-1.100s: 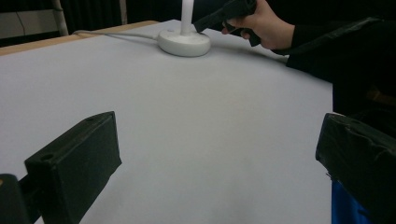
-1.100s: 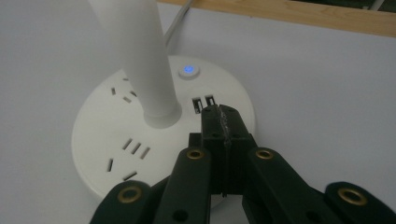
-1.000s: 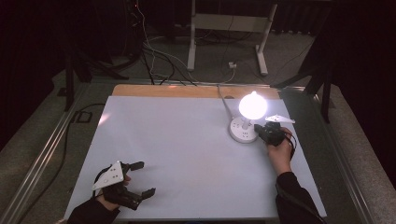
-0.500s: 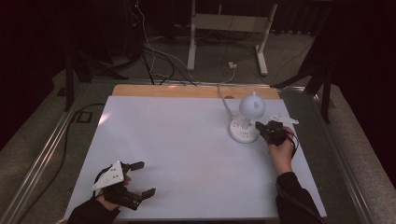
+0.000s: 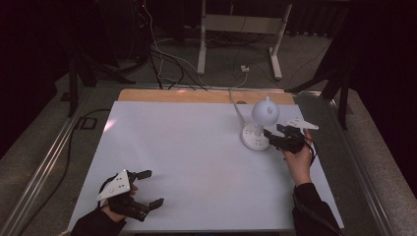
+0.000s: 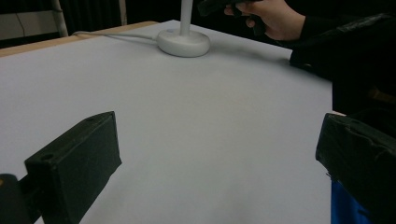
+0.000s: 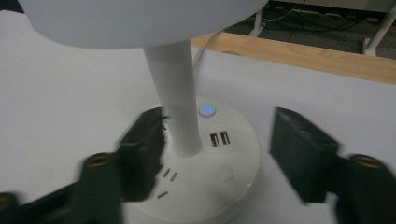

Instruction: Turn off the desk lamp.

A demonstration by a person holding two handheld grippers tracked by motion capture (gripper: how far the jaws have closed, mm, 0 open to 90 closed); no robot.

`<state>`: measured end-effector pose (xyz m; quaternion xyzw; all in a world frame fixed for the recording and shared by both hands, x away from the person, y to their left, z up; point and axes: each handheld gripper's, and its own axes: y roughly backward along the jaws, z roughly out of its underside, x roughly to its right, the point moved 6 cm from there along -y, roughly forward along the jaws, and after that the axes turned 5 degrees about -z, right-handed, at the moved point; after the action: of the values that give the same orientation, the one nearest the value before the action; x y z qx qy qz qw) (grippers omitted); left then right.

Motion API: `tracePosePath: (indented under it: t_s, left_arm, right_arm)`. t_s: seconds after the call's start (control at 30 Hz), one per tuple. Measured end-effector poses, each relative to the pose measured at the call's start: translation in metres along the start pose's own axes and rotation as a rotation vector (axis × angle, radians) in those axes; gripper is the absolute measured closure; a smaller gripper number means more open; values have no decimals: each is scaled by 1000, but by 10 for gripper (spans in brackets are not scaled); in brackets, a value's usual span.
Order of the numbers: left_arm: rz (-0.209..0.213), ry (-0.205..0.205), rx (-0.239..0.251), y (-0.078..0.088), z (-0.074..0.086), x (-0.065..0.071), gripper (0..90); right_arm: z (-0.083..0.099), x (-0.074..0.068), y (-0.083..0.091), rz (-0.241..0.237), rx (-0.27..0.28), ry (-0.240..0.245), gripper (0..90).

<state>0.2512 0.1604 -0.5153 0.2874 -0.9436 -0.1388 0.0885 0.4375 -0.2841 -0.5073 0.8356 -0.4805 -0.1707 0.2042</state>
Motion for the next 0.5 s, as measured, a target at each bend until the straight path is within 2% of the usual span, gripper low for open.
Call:
tracePosePath:
  t_s: [0.03, 0.13, 0.23, 0.37, 0.47, 0.5]
  left_arm:
    - [-1, -1, 0, 0, 0, 0, 5]
    - [-1, 0, 2, 0, 0, 0, 5]
    - [1, -3, 2, 0, 0, 0, 5]
    - [2, -2, 4, 1, 0, 0, 5]
    - [3, 0, 5, 1, -1, 0, 5]
    - [3, -1, 5, 1, -1, 0, 5]
  right_arm:
    - [1, 0, 1, -2, 0, 3, 282]
    - [3, 0, 5, -14, 6, -6, 111]
    - [7, 0, 10, -74, 19, -21, 6]
    - [12, -3, 17, -111, 20, -21, 0]
    - [16, -8, 22, -106, 31, 24, 0]
    - [17, -9, 24, -117, 37, 24, 0]
